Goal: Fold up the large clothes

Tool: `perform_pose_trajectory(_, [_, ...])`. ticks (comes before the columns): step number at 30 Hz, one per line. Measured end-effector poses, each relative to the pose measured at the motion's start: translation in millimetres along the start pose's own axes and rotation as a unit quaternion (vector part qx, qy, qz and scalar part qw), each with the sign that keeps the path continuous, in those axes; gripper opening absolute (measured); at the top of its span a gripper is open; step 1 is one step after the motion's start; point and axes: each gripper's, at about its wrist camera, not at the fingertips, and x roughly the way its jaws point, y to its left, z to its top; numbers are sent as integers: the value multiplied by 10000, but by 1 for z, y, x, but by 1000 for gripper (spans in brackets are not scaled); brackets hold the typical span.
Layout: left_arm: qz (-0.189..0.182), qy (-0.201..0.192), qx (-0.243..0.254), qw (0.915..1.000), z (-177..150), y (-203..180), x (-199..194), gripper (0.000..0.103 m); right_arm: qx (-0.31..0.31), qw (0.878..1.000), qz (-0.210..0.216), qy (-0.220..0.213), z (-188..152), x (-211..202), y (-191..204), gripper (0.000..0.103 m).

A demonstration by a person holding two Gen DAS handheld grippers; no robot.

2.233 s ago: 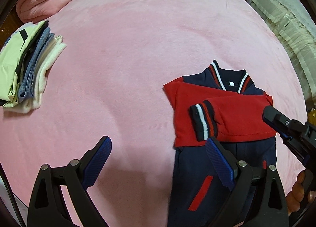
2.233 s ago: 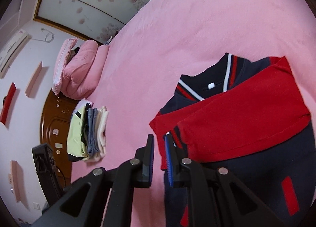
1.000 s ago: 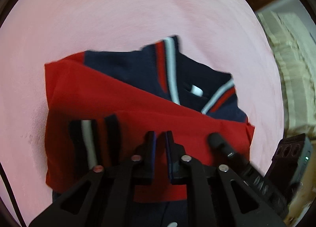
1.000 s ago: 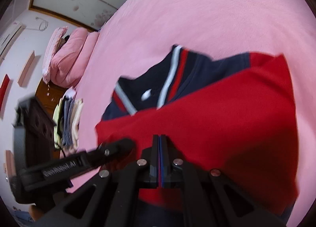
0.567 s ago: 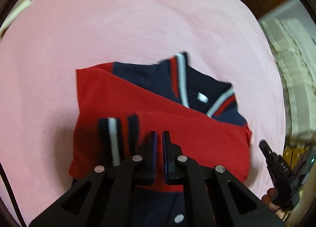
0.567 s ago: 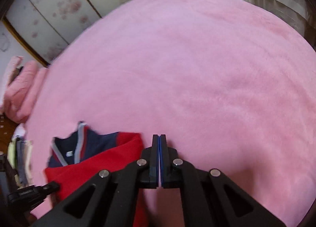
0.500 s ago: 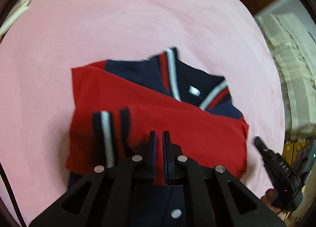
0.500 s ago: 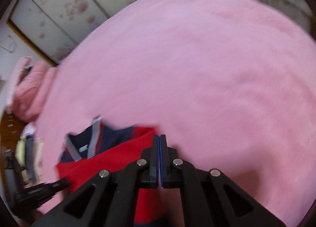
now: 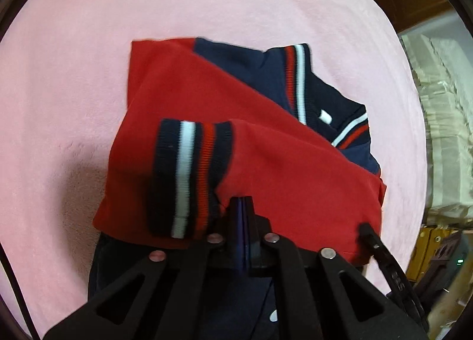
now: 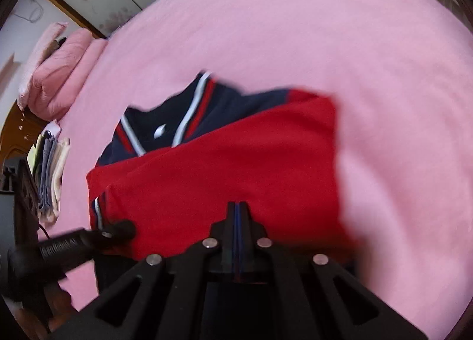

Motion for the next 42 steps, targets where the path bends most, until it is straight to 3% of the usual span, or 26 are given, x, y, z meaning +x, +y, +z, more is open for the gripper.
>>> perform_pose_trajectory(2, [47,-34,-25,10000,-1,-1,0,1,-351,9894,-1408,-61,2,-5,-16,0])
perform_pose_trajectory(3, [92,-51,0,9999,-1,-5,-1,1,-428,9775,-2067,-21,3,-6,-25,0])
perform_pose_trajectory(4, [140,-85,24,9999,-3,-8,-3,1,-371,9736,-2250,-31,3,-11,-38,0])
perform_pose_trajectory(7, [222,-185,196,9994,-9,-18,-16,4,374,9918,-1175,-334,4,-44,-67,0])
perform_pose_trajectory(10, [237,-198,592,9978,-19,-34,-24,10,182,9985,-422,-297,1,-54,-48,0])
perform_pose_trajectory(13, [204,-101,744,9970,-31,-52,-21,10,-4,9973,731,36,-11,-41,-5,0])
perform_pose_trajectory(16, [128,52,667,9977,-39,-57,-15,11,111,9893,1356,524,-22,-16,34,0])
perform_pose_trajectory(20, [359,55,699,9969,-43,-55,-4,11,-68,9907,1218,600,-28,-5,55,0])
perform_pose_trajectory(23, [890,-61,683,9937,-37,-34,-10,11,-129,9959,723,533,-25,-8,29,0])
perform_pose_trajectory(26, [566,83,385,9976,-32,-15,-8,8,226,9992,33,336,-18,-14,-17,0])
perform_pose_trajectory(28, [512,87,265,9983,-32,-12,-8,8,672,9952,596,386,-19,-20,-48,0])
perform_pose_trajectory(29, [557,73,291,9980,-32,-14,-9,8,667,9966,340,330,-20,-25,-50,0])
perform_pose_trajectory(31, [699,20,417,9967,-35,-22,-7,8,262,9964,-755,283,-24,-29,-47,3])
perform_pose_trajectory(32, [758,-13,463,9960,-37,-25,-7,8,153,9956,-852,349,-26,-28,-47,3])
perform_pose_trajectory(35, [1009,46,466,9938,-41,-35,-10,10,585,9962,-540,342,-29,-32,-53,3])
perform_pose_trajectory(36, [1169,81,486,9919,-43,-38,-11,19,609,9961,-549,312,-29,-34,-52,3])
perform_pose_trajectory(37, [1374,67,545,9890,-45,-41,-15,36,575,9964,-559,270,-29,-37,-50,3])
perform_pose_trajectory(40, [1598,-224,589,9851,-53,-43,-36,73,571,9975,-374,196,-30,-44,-43,3])
perform_pose_trajectory(42, [1579,-349,486,9856,-55,-43,-48,80,524,9982,-108,253,-27,-46,-34,3])
